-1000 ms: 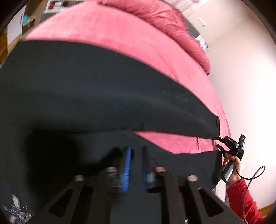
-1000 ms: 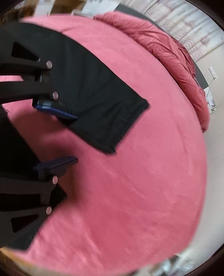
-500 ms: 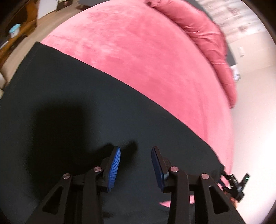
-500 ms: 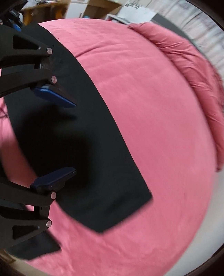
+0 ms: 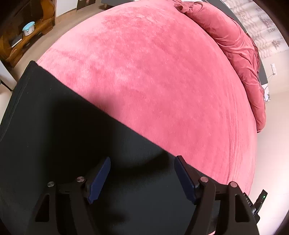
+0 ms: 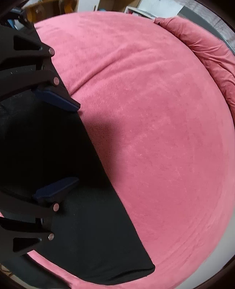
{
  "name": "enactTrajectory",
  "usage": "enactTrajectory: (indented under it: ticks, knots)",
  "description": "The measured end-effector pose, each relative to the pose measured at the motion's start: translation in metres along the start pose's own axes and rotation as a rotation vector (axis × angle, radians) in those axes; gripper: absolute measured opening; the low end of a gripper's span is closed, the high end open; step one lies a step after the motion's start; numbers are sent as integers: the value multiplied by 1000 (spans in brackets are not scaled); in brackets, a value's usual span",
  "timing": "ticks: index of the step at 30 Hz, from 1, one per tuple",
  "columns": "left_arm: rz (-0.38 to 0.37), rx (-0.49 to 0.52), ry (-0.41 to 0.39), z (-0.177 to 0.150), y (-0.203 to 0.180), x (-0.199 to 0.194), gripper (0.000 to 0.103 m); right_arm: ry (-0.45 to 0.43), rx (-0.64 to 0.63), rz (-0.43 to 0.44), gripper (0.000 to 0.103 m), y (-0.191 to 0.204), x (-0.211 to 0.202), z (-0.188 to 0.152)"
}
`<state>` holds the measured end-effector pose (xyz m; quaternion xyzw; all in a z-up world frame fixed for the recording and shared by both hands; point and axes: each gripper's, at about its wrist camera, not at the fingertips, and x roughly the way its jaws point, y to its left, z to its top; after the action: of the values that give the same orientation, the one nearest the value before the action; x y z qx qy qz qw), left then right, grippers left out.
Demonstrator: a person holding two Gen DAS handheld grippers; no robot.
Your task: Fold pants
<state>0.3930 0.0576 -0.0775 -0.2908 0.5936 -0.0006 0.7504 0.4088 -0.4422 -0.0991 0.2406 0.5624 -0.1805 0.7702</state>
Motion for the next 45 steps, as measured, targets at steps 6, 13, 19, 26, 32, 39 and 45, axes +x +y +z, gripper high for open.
enactTrajectory:
  ticks: [6,13,19,26,32,39,45]
  knots:
    - [-70,52,-22,-1,-4,0,75,-62,-131,19,87,2,3,-25]
    - [12,4,-206,45,58,-44,75,-138,-216,62,87,-17,1,-63]
    - [151,-67,-230,75,117,-49,75,-140,-235,60,89,-18,7,-73]
    - [164,33,-222,86,118,-38,75,-128,-234,79,89,-42,-3,-55]
    - [249,79,-180,93,100,-14,54,-115,-235,94,89,-46,2,-48]
    - [244,212,-264,74,75,-36,9,-113,-219,112,89,-47,10,-44]
    - [43,190,-377,41,89,-97,8,-143,-196,136,89,-56,4,-48]
